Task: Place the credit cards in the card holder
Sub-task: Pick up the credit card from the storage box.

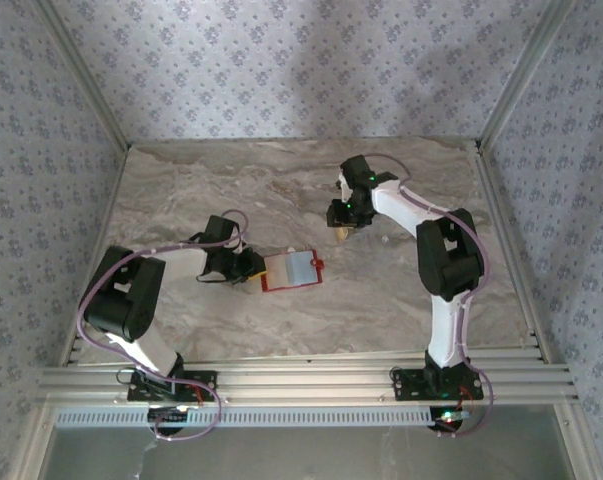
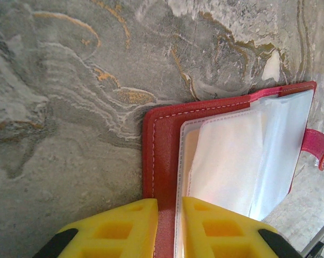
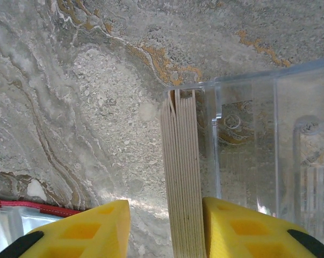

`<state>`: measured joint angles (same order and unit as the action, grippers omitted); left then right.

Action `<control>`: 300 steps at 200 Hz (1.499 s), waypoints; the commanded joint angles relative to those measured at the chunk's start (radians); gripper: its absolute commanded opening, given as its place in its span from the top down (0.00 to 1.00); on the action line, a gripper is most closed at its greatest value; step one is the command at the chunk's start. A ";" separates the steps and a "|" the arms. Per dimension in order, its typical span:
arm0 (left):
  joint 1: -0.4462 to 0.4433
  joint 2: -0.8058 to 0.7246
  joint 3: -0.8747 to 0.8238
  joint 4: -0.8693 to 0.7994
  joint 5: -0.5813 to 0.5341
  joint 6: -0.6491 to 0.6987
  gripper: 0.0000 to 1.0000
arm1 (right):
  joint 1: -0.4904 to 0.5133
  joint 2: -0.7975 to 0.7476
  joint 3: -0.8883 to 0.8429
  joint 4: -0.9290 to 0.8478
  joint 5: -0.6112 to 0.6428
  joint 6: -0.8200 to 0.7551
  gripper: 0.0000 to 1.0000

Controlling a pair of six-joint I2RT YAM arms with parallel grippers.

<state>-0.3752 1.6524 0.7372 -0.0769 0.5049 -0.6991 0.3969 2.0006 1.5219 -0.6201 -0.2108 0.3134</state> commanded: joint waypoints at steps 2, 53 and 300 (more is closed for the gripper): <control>-0.007 0.038 -0.009 -0.055 -0.023 0.013 0.80 | -0.012 -0.043 -0.016 0.001 -0.060 0.009 0.59; -0.005 0.037 -0.008 -0.057 -0.023 0.014 0.80 | -0.034 -0.055 -0.029 0.015 -0.127 0.017 0.61; -0.005 0.043 -0.004 -0.067 -0.023 0.015 0.82 | 0.005 -0.022 0.061 -0.091 -0.060 -0.026 0.58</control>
<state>-0.3733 1.6569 0.7391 -0.0795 0.5053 -0.6991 0.3767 1.9709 1.5265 -0.6510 -0.2943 0.3195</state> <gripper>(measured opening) 0.185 0.423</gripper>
